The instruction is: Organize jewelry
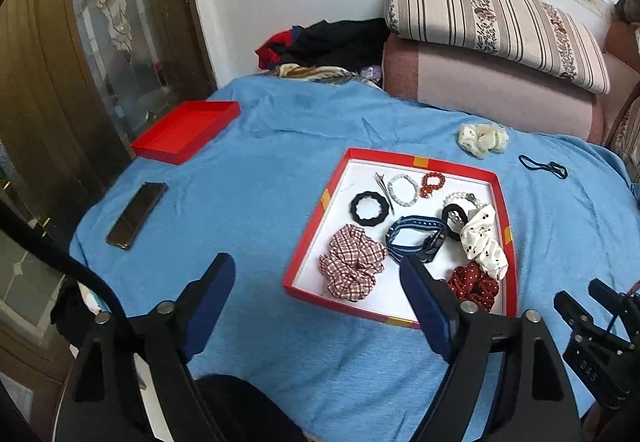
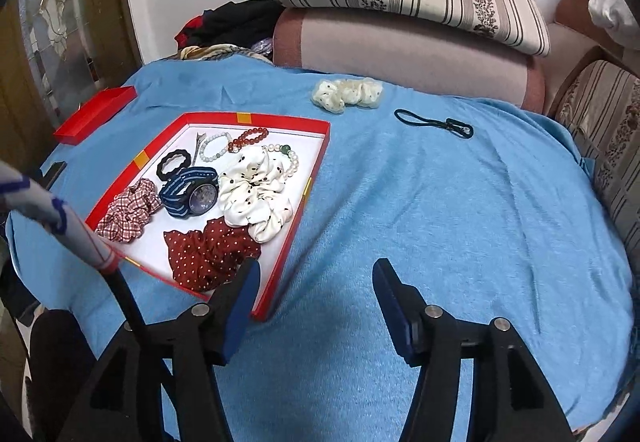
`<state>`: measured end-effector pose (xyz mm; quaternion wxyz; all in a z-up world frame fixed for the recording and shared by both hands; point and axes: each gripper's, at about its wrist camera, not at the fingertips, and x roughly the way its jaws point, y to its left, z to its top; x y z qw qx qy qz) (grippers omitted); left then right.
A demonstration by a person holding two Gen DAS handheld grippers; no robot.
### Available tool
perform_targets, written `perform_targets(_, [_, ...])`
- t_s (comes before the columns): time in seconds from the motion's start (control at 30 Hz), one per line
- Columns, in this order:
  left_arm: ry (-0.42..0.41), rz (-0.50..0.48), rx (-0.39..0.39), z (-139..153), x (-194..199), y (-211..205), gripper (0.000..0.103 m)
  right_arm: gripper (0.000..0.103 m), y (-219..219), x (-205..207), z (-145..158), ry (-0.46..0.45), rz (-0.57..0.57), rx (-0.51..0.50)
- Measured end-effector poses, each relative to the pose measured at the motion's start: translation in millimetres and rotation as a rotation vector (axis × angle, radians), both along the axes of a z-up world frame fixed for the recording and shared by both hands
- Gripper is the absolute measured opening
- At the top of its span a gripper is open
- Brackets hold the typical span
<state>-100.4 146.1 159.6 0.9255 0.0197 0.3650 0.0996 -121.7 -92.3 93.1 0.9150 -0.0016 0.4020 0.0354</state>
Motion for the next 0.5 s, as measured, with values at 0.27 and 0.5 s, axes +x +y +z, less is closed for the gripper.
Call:
perform_targets(0.27, [-0.024,-0.025,-0.004,6,-12,-8,0.088,0.066,-1,-10,2,-0.008,-0.012,0.005])
perform_targets(0.5, [-0.032,-0.039,-0.019,8,-19,-12,0.089,0.067,-1,-19,8,-0.034,-0.011,-0.001])
